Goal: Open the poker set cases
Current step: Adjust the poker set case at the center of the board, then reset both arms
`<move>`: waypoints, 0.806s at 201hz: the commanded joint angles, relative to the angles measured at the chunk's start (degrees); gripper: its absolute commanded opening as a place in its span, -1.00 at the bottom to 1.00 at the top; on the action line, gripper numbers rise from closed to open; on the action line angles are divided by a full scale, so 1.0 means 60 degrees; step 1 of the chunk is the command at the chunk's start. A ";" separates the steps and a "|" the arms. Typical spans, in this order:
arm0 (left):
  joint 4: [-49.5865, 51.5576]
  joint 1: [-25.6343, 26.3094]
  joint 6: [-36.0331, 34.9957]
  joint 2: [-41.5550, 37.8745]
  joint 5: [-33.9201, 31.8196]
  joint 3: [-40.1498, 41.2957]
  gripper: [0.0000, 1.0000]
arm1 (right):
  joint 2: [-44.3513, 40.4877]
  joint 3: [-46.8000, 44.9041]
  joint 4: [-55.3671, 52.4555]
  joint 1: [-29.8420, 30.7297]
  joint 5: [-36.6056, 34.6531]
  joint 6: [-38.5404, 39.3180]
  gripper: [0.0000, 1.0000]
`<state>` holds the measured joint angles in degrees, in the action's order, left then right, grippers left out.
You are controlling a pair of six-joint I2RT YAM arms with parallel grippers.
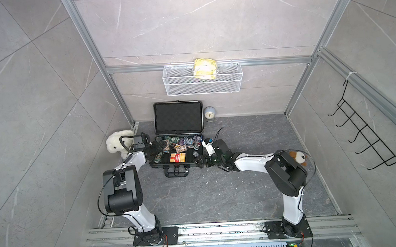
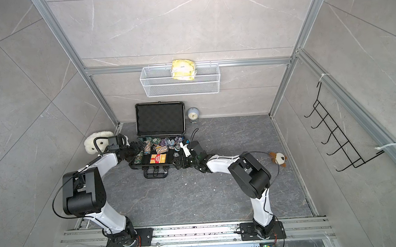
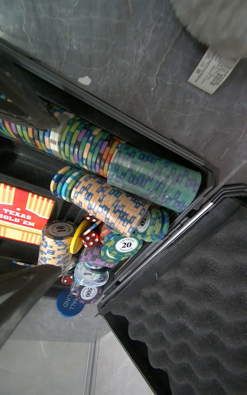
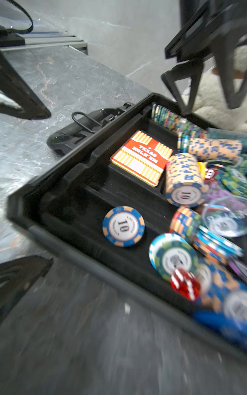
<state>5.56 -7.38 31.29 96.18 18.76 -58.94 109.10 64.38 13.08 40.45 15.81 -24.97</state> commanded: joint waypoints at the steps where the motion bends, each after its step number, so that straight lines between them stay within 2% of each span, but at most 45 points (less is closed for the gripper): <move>1: 0.0726 0.0146 0.0192 -0.0972 -0.0831 -0.0140 0.99 | -0.1780 -0.0755 -0.0892 -0.0653 -0.1011 0.0702 1.00; 13: 0.0836 0.0362 0.0024 -0.1535 -0.1629 0.0071 0.99 | -0.2687 -0.1125 -0.1662 -0.1012 -0.1608 0.1334 1.00; 25: 0.0199 0.0615 -0.0674 -0.2009 -0.1866 0.0593 0.99 | -0.3460 -0.1431 -0.2294 -0.1347 -0.2551 0.1884 1.00; 41: -0.0753 0.1038 -0.2072 -0.2553 -0.2078 0.1289 0.99 | -0.4377 -0.2190 -0.2292 -0.1750 -0.4636 0.2656 1.00; 51: -0.0845 0.1453 -0.3074 -0.2815 -0.3027 0.1552 0.99 | -0.4740 -0.2748 -0.1895 -0.2038 -0.5730 0.3120 1.00; 61: -0.1083 0.2084 -0.4183 -0.3008 -0.4418 0.1963 0.99 | -0.4995 -0.3222 -0.1621 -0.2484 -0.5802 0.3668 1.00; 75: -0.2112 0.2773 -0.5384 -0.3216 -0.5514 0.2842 0.99 | -0.5129 -0.3601 -0.1540 -0.2981 -0.6406 0.3806 1.00; 101: -0.4896 0.2854 -0.5955 -0.3213 -0.6203 0.4630 0.99 | -0.5084 -0.4735 0.0152 -0.3636 -0.6248 0.4670 1.00; 121: -0.5991 0.2849 -0.6119 -0.2567 -0.6482 0.5034 0.99 | -0.4747 -0.5973 0.2815 -0.3834 -0.6063 0.5531 1.00; 132: -0.6623 0.2845 -0.6250 -0.2172 -0.6761 0.5193 0.99 | -0.4405 -0.6502 0.4433 -0.4134 -0.5724 0.5360 1.00; 144: -0.6715 0.2885 -0.6260 -0.2229 -0.6755 0.5266 0.99 | -0.4239 -0.6741 0.4949 -0.4440 -0.5192 0.5032 1.00; 155: -0.7787 0.2713 -0.6222 -0.2199 -0.6826 0.5774 0.99 | -0.4051 -0.7072 0.5707 -0.4851 -0.5119 0.4642 1.00; 162: -0.8543 0.2512 -0.6048 -0.2169 -0.6820 0.6108 0.99 | -0.4044 -0.7272 0.6028 -0.5199 -0.4641 0.4378 1.00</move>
<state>-29.32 9.65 -2.90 82.78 -18.41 -26.61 83.79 23.75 31.86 13.89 -17.10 3.73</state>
